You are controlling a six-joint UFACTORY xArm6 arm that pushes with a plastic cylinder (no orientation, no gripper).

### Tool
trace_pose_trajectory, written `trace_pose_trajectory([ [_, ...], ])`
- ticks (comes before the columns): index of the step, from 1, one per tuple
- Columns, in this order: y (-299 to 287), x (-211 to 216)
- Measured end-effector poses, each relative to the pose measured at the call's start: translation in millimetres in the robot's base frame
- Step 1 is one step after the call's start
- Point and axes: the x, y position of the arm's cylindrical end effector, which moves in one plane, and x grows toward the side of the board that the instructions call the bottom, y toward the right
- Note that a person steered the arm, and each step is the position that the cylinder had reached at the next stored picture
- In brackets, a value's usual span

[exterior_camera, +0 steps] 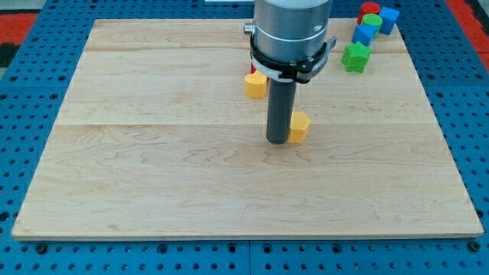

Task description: Move your arm towards bottom center

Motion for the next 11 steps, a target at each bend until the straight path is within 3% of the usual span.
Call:
trace_pose_trajectory([
  [3, 0.0, 22.1],
  [9, -14.2, 25.6],
  [11, -21.5, 48.7],
])
